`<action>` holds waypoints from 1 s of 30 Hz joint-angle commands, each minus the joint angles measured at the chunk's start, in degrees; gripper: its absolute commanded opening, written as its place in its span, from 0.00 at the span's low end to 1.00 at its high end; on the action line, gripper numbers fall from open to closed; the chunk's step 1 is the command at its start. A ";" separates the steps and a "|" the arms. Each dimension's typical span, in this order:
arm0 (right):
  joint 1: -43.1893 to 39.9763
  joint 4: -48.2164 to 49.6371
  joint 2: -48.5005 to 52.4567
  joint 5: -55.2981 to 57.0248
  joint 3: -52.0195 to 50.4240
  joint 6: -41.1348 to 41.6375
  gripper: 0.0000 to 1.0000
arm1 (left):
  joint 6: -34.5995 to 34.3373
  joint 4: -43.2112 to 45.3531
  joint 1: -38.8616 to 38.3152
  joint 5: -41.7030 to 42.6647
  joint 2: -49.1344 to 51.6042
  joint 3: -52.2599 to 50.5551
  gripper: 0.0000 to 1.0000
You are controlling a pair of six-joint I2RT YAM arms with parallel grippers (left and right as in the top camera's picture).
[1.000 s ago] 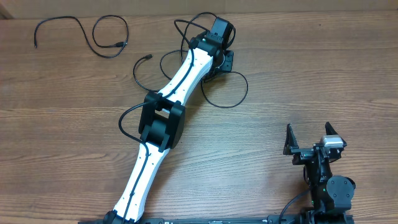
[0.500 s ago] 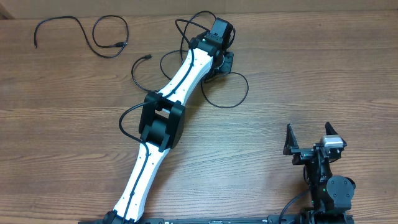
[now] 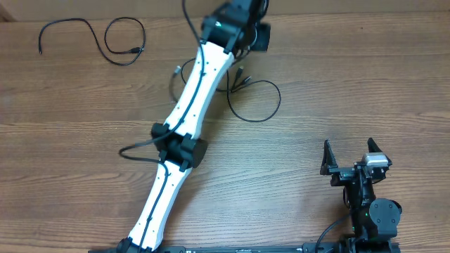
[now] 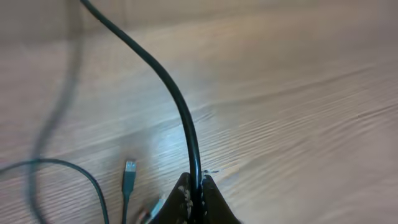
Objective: Untangle cables
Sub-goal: 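Pull the held cable leftward and lift it with the left gripper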
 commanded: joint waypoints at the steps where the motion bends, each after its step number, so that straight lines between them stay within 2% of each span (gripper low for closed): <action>1: 0.26 0.35 -0.42 0.09 -0.59 0.17 1.00 | -2.47 -0.96 -0.11 1.27 -7.30 2.03 0.04; 15: 0.26 0.35 -0.42 0.09 -0.59 0.17 1.00 | -2.23 -2.03 0.24 0.76 -30.64 2.03 0.04; 21: 0.26 0.33 -0.42 0.09 -0.59 0.17 1.00 | -2.21 -3.91 0.42 0.48 -36.72 2.03 0.04; 30: 0.26 0.35 -0.42 0.09 -0.59 0.17 1.00 | -0.74 -5.29 0.42 -10.93 -43.41 2.03 0.04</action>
